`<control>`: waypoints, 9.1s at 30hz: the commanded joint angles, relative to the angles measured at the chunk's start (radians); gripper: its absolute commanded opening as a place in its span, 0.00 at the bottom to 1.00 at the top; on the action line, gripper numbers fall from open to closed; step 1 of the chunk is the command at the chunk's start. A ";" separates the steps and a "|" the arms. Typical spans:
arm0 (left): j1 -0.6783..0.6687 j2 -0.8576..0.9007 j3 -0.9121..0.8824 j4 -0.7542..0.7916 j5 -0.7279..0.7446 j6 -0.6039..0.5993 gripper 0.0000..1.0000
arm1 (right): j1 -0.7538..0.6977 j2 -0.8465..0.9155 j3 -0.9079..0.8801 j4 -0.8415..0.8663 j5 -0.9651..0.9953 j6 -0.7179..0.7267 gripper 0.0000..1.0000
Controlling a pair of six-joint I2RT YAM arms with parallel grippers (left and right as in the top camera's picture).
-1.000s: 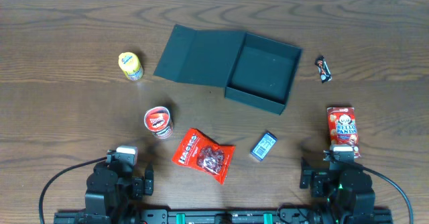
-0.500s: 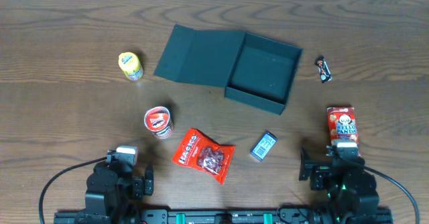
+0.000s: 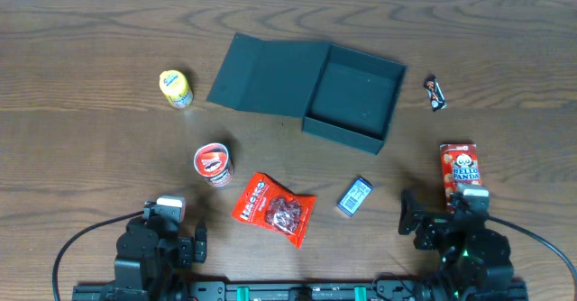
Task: Pack container
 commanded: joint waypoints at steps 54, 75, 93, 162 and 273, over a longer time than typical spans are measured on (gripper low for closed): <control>-0.007 0.525 0.787 -0.198 0.595 -0.522 0.95 | -0.010 0.186 0.198 -0.087 0.089 0.065 0.99; -0.008 0.598 0.800 -0.312 0.514 -0.927 0.96 | -0.010 0.187 0.146 -0.102 0.126 -0.003 0.99; -0.542 0.840 0.571 -0.013 0.199 -1.513 0.96 | -0.010 0.187 0.099 -0.105 0.069 -0.023 0.99; -0.675 1.650 0.571 0.275 0.187 -1.916 0.20 | -0.010 0.187 0.099 -0.109 0.069 -0.023 0.99; -0.496 2.092 2.157 -0.195 -0.137 -0.976 0.96 | -0.010 0.187 0.099 -0.109 0.069 -0.023 0.99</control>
